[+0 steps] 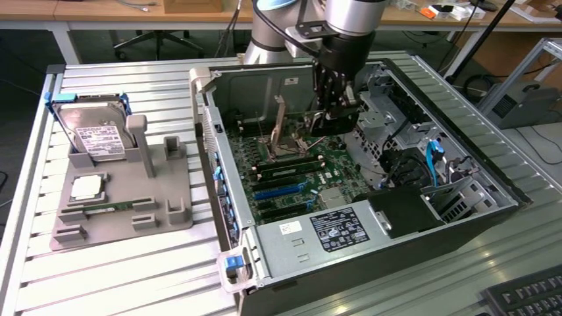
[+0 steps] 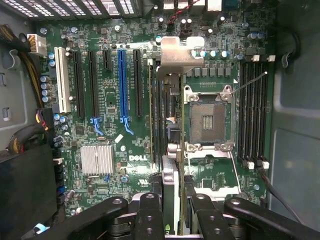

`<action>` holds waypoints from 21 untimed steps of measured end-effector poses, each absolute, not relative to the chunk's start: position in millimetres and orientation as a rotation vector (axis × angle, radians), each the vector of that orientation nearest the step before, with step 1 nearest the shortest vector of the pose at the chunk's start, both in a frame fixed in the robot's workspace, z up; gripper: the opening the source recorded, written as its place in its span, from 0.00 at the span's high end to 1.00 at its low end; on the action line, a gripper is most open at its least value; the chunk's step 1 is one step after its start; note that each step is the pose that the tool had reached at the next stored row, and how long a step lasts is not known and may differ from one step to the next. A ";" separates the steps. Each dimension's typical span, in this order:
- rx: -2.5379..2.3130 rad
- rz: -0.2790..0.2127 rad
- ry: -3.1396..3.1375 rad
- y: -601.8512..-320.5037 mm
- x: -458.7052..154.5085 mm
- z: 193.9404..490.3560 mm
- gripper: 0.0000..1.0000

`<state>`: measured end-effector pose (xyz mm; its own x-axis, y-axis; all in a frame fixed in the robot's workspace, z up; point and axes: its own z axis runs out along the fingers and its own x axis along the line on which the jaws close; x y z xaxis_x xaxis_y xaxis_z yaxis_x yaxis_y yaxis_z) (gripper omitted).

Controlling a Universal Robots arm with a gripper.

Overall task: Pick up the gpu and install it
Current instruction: 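Insert the gpu into the slot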

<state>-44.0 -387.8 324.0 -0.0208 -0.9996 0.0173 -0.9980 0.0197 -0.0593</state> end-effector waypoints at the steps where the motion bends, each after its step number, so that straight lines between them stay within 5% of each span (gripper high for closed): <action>1: -2.178 -0.085 2.222 -387.9 -44.0 323.7 0.73; 21: -2.178 -0.085 2.222 -388.8 -44.9 315.1 0.73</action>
<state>-44.9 -388.8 315.1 -0.0208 -0.9996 0.0174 -0.9981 0.0197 -0.0592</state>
